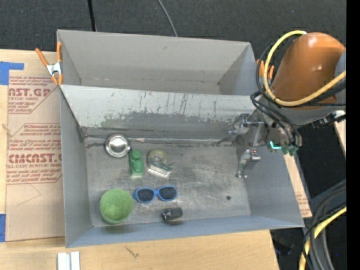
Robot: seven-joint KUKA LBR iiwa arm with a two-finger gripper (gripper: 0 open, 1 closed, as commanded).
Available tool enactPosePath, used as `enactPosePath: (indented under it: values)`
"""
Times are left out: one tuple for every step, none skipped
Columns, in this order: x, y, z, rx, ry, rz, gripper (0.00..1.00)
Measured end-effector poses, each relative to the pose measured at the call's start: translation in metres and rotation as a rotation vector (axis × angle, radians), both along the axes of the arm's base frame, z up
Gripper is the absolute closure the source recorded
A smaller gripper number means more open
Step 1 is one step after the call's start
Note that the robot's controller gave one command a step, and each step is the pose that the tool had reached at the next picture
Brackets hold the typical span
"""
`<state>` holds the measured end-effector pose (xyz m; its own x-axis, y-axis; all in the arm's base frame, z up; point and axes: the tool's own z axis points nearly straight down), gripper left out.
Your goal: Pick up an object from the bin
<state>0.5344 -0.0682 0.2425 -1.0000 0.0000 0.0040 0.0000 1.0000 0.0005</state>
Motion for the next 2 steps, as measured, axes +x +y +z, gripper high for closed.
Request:
enactPosePath:
  values:
    - [-0.054, 0.097, -0.093, 0.003, 0.007, 0.013, 0.00]
    - [-0.032, 0.133, -0.140, -0.004, -0.008, 0.069, 0.00]
